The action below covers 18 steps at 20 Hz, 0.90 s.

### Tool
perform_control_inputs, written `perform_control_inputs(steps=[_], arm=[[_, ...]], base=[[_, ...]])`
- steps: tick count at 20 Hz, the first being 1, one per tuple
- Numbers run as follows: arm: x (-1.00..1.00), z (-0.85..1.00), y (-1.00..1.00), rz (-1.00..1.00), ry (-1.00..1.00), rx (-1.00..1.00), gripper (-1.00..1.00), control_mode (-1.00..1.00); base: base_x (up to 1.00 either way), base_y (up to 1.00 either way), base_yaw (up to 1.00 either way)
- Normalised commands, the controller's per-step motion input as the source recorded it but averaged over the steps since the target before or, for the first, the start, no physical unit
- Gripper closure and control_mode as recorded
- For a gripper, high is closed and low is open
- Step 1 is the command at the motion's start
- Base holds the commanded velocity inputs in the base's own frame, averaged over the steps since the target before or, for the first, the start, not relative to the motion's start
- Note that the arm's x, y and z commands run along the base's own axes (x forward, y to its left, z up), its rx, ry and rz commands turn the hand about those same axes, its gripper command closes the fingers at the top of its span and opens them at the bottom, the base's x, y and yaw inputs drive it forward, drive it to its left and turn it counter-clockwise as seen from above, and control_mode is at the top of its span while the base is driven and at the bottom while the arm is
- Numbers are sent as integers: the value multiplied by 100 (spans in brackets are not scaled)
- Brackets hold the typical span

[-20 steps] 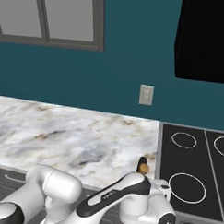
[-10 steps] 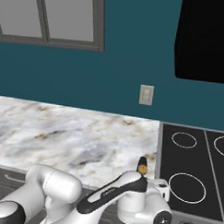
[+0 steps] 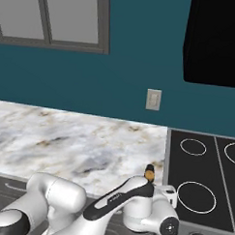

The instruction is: Take 2 condiments from the cabinet and move them on the counter near the stove.Make sure the condiments are lined up with each other, next to each other.

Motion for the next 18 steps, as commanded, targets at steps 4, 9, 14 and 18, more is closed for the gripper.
perform_control_inputs(steps=[4,9,14,18], arm=[[10,-6,0,0,0,0,100,-100],[10,-6,0,0,0,0,100,-100],[9,-11,0,0,0,0,100,-100],[15,-13,-1,0,0,0,100,-100]], base=[[0,0,0],[0,0,0],[0,0,0],[0,0,0]])
